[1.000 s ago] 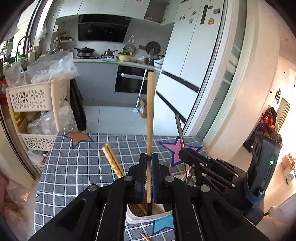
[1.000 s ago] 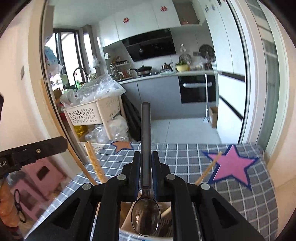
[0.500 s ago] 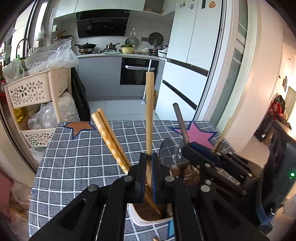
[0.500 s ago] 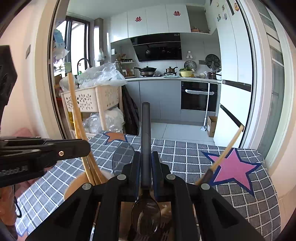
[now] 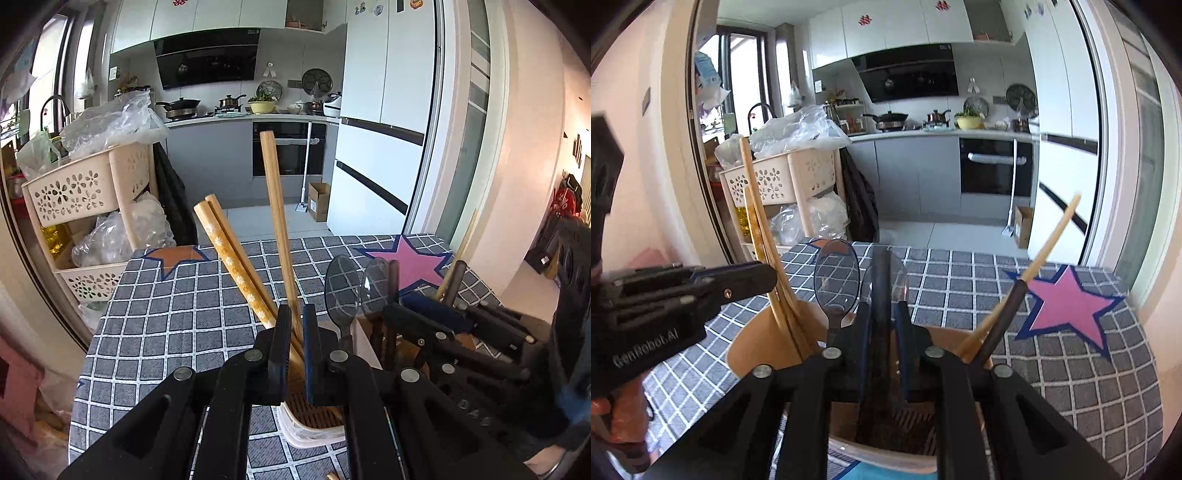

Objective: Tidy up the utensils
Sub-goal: 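Open both tools to release the chopstick and spoon into the holder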

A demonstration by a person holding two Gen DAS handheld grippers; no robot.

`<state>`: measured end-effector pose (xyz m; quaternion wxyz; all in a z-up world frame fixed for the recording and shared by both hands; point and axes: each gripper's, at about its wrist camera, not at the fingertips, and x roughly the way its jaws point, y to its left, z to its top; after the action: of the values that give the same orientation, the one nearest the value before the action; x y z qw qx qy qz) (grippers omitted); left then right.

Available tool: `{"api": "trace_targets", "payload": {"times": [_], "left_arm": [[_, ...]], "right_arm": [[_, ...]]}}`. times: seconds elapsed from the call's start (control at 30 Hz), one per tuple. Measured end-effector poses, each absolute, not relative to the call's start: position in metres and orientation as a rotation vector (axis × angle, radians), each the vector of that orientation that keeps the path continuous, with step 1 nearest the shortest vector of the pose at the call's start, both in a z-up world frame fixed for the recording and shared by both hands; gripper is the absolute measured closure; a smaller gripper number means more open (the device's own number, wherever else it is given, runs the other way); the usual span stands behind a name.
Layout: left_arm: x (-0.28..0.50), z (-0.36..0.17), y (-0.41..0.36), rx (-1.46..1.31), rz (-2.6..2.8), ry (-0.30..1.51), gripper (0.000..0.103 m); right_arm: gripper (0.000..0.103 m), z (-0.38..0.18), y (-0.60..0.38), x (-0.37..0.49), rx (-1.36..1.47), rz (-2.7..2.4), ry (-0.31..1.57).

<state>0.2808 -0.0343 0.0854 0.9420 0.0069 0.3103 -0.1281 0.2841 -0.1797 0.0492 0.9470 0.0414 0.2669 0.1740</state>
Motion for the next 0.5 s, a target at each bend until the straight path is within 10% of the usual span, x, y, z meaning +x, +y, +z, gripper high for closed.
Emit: {"api": "trace_targets", "payload": {"times": [0.5], "left_arm": [[0.25, 0.092, -0.022, -0.018, -0.222, 0.61, 0.056]], "right_arm": [[0.048, 0.075, -0.212, 0.235, 0.196, 0.317, 0.562]]}}
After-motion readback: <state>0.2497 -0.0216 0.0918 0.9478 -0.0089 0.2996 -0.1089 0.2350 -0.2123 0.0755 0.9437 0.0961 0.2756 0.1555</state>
